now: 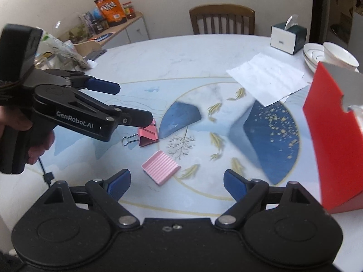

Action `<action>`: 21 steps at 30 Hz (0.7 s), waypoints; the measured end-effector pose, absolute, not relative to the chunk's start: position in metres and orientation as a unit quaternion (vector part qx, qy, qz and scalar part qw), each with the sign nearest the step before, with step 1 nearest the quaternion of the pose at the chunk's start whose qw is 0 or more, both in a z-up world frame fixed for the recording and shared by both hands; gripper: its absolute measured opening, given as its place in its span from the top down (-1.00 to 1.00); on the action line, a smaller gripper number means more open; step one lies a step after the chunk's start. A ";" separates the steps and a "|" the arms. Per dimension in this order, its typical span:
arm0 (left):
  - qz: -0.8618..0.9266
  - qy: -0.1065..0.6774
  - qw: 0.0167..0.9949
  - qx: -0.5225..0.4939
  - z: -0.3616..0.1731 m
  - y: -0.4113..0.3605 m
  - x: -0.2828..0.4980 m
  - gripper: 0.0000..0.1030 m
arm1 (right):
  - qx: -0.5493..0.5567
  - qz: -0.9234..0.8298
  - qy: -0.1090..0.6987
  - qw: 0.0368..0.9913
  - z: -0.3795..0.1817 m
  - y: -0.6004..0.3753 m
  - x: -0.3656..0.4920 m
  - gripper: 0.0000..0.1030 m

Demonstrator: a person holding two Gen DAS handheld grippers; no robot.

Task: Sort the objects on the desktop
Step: 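Grasp the pink binder clip with the left tool while the right tool grasps the pink ribbed pad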

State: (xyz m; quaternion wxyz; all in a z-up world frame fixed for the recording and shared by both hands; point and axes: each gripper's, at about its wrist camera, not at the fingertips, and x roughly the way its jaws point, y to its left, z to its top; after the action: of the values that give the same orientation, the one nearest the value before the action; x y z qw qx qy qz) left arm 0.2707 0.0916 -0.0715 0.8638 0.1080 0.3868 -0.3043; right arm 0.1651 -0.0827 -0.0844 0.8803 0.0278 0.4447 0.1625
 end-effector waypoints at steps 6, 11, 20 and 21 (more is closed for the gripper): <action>-0.305 0.389 0.862 0.110 -0.078 0.101 0.273 -1.00 | 0.001 0.137 0.453 0.881 -0.106 -0.050 0.182 -0.72; -0.295 0.393 0.865 0.104 -0.082 0.112 0.276 -1.00 | -0.010 0.119 0.455 0.883 -0.116 -0.034 0.196 -0.72; -0.293 0.400 0.863 0.098 -0.089 0.119 0.280 -1.00 | -0.051 0.112 0.461 0.879 -0.131 -0.021 0.204 -0.66; -0.293 0.401 0.863 0.098 -0.090 0.119 0.280 -1.00 | -0.052 0.112 0.462 0.878 -0.132 -0.021 0.204 -0.64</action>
State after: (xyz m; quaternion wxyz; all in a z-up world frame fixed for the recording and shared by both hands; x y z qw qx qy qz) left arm 0.2804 0.1189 -0.0900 0.8626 0.0981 0.4009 -0.2926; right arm 0.2038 -0.0209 -0.1325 0.8782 -0.0524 0.4621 0.1116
